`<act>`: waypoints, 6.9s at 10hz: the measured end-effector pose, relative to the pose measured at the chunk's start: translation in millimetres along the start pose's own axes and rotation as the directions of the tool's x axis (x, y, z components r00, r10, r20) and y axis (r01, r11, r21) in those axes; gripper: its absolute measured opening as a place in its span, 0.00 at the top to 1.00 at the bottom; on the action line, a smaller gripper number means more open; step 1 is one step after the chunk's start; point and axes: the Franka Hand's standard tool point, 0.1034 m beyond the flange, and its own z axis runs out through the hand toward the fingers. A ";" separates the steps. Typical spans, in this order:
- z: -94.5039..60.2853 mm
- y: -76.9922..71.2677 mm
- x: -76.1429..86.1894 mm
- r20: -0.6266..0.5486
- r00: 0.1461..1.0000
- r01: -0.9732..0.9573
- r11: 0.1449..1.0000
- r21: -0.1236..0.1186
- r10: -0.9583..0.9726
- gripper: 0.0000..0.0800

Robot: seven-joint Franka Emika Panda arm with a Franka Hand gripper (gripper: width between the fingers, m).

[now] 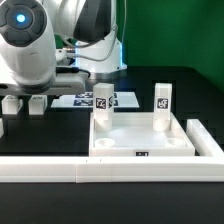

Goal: Assemble square table

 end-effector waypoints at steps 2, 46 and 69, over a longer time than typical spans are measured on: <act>-0.4 -2.1 0.4 0.001 1.000 0.004 1.000 -0.004 -0.004 0.19; -167.4 -25.0 28.1 -0.672 0.731 0.077 0.993 -0.089 -0.117 0.64; -255.4 -145.2 94.1 -0.885 0.455 -0.025 0.995 0.099 0.099 0.64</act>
Offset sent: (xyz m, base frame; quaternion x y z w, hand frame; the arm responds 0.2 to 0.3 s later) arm -0.0015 0.0021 -0.0024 -0.0017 0.0001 0.0037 1.0000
